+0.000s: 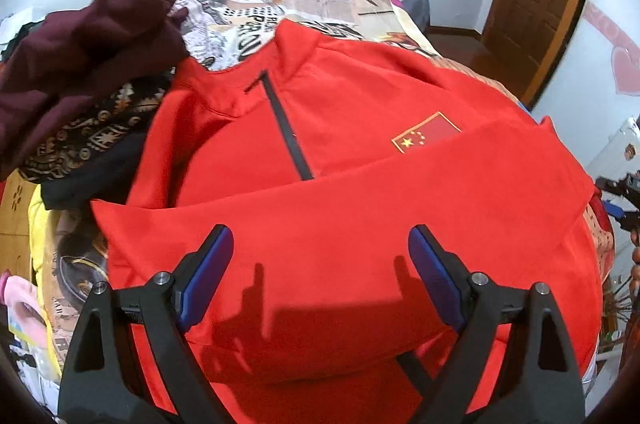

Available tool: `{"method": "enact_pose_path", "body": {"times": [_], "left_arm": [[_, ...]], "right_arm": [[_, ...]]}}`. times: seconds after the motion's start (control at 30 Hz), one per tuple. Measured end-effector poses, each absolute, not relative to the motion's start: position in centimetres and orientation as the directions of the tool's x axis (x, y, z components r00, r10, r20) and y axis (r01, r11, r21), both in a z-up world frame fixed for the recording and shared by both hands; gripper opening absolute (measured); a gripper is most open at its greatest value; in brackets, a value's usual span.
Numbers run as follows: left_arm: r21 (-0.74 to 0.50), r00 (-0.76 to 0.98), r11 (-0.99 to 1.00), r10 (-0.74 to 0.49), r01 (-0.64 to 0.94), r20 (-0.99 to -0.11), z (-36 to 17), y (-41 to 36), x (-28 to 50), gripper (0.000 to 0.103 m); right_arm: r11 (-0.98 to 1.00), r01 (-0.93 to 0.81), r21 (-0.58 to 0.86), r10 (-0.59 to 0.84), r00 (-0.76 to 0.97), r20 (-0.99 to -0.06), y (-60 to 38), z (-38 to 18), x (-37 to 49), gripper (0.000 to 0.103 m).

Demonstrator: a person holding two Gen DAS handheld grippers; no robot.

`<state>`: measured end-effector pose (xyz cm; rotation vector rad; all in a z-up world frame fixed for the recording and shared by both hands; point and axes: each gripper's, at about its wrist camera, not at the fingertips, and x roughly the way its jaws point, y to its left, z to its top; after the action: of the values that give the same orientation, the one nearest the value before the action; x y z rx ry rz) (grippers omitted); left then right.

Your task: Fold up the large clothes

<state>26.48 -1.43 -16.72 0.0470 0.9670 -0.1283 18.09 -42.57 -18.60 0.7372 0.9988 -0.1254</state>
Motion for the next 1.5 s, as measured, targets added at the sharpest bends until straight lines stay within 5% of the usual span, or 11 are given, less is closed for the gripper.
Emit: {"method": "enact_pose_path", "body": {"times": [0.43, 0.53, 0.67, 0.7, 1.13, 1.33, 1.5], "left_arm": [[-0.051, 0.547, 0.995, -0.091, 0.088, -0.832, -17.2, -1.1, 26.8, 0.089], [-0.051, 0.546, 0.996, -0.086, 0.079, -0.833, -17.2, -0.8, 26.7, 0.089], [-0.075, 0.550, 0.995, -0.096, 0.060, -0.830, -16.9, -0.1, 26.5, 0.089], [-0.085, 0.551, 0.995, -0.102, 0.057, -0.828, -16.8, 0.1, 26.4, 0.089], [-0.108, 0.579, 0.993, -0.110, 0.039, -0.808, -16.0, 1.5, 25.6, 0.089], [-0.121, 0.591, 0.992, -0.115, 0.029, -0.798, -15.6, 2.9, 25.0, 0.089], [-0.124, 0.606, 0.992, -0.103, 0.008, -0.789, -15.2, 4.2, 24.5, 0.089]], "right_arm": [[0.646, 0.523, 0.556, 0.217, 0.573, -0.791, -46.0, -21.1, 22.1, 0.070], [0.634, 0.555, 0.538, 0.178, 0.573, -0.800, -46.6, -20.7, 22.9, 0.055], [0.652, 0.537, 0.535, 0.154, 0.597, -0.788, -46.7, -18.8, 23.7, 0.012], [0.655, 0.526, 0.543, 0.157, 0.608, -0.779, -46.5, -18.3, 24.0, 0.010], [0.867, 0.100, 0.488, 0.183, 0.847, -0.499, -36.6, -1.1, 23.2, 0.009], [0.858, -0.096, 0.504, 0.348, 0.831, -0.433, -29.9, 1.0, 23.4, 0.009], [0.856, -0.201, 0.476, 0.443, 0.759, -0.477, -23.6, -0.7, 24.5, 0.009]]}}
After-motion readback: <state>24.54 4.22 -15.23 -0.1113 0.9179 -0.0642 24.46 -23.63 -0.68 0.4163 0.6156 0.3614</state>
